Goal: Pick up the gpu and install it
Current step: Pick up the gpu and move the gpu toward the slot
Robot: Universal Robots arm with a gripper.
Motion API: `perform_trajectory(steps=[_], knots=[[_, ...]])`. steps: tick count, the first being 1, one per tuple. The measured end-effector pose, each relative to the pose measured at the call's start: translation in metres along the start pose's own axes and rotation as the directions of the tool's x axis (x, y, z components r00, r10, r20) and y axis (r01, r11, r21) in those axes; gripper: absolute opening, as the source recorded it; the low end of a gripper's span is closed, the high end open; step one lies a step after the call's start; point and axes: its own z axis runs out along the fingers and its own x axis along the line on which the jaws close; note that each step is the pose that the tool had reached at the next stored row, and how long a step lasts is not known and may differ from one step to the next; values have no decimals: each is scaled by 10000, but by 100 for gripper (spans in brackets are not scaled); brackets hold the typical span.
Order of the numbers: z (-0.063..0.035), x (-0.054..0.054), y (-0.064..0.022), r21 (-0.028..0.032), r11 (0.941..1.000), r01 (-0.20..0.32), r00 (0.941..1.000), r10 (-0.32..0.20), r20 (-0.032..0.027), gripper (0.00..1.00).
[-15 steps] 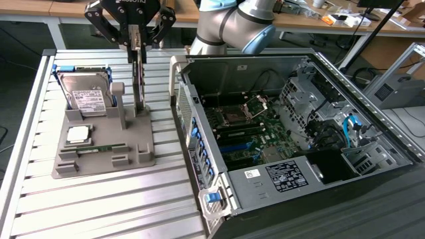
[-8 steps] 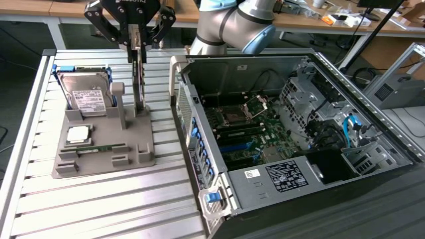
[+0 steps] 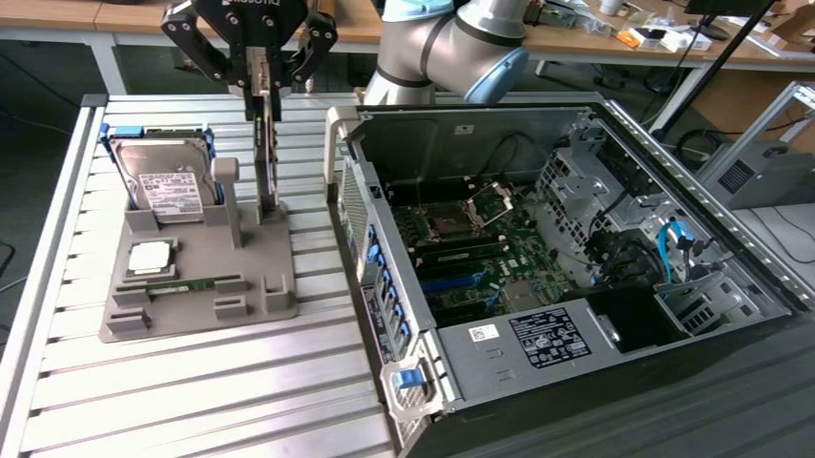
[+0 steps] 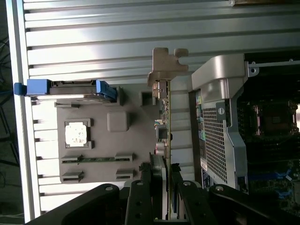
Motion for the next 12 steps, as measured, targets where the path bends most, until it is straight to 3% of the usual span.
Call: perform_trajectory(steps=[12], knots=[[0,-49,-17,0,10000,0,10000,0,0,27]])
